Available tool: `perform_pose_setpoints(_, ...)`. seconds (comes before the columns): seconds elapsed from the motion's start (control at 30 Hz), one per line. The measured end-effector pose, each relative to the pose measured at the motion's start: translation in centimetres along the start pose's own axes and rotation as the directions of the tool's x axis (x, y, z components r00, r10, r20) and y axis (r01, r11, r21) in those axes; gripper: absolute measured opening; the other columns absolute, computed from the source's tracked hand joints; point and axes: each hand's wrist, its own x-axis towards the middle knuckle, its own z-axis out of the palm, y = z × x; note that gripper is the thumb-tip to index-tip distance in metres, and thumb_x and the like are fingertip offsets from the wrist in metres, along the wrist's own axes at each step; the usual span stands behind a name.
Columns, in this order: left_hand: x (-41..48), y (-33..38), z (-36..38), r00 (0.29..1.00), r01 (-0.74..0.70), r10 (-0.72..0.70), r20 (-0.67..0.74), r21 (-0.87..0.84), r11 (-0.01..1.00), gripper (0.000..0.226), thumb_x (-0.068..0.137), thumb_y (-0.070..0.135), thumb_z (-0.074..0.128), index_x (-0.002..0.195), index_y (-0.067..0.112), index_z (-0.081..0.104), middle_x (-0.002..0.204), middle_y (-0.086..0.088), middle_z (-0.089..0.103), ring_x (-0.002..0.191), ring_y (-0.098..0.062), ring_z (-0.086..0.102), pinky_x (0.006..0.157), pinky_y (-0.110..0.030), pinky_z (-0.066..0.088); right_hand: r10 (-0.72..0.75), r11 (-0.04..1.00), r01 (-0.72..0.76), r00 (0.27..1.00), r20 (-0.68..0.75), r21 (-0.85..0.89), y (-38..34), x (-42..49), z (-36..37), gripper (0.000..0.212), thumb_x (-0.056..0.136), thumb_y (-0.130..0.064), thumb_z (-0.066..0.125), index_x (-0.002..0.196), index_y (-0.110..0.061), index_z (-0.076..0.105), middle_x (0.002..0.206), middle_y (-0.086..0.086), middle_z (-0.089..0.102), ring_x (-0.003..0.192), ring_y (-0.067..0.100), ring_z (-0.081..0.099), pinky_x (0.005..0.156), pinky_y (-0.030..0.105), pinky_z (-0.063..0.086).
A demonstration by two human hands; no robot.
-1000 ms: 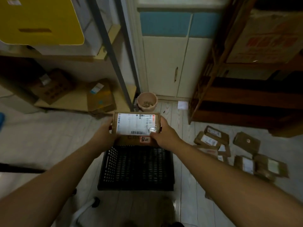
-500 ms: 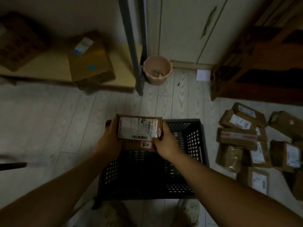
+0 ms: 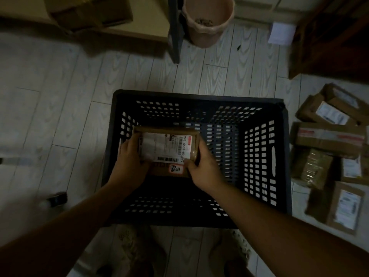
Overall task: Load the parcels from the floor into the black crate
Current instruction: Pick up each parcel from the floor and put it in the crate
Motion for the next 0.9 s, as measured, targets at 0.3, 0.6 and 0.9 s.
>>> perform_pose_setpoints(0.3,8.0,-2.5,3.6,0.969,-0.111,0.051,0.240,0.244,0.963,0.122,0.065,0.055,0.071,0.146,0.028,-0.016,0.150,0.012,-0.029,0.143,-0.025,-0.002,0.115,-0.041,0.014,0.094,0.995,-0.093,0.995,0.033,-0.021,2.9,8.0,2.5,0.077,0.090,-0.020,0.058,0.148,-0.036,0.011,0.136,-0.001,0.051,0.118,0.018,0.052,0.099,0.027,0.040)
perform_pose_setpoints(0.6,11.8,-5.6,6.4,0.967,-0.195,0.049,0.252,0.597,0.778,0.093,0.084,0.059,0.048,0.149,0.018,-0.006,0.155,-0.004,-0.021,0.142,-0.024,-0.018,0.116,-0.041,-0.003,0.075,0.997,-0.076,0.997,-0.029,-0.027,6.0,11.2,5.4,0.080,0.088,-0.032,0.058,0.148,-0.041,0.005,0.145,0.002,0.039,0.127,0.023,0.043,0.107,0.036,0.035)
perform_pose_setpoints(0.9,12.9,-6.3,3.4,0.950,-0.292,0.069,0.304,0.794,0.532,0.083,0.088,0.063,0.030,0.148,0.013,0.002,0.157,-0.013,-0.007,0.143,-0.028,-0.014,0.109,-0.041,-0.012,0.117,0.993,-0.115,0.984,0.135,-0.022,4.2,11.5,6.2,0.065,0.094,-0.031,0.051,0.147,-0.034,0.014,0.142,0.003,0.044,0.125,0.025,0.046,0.106,0.038,0.036)
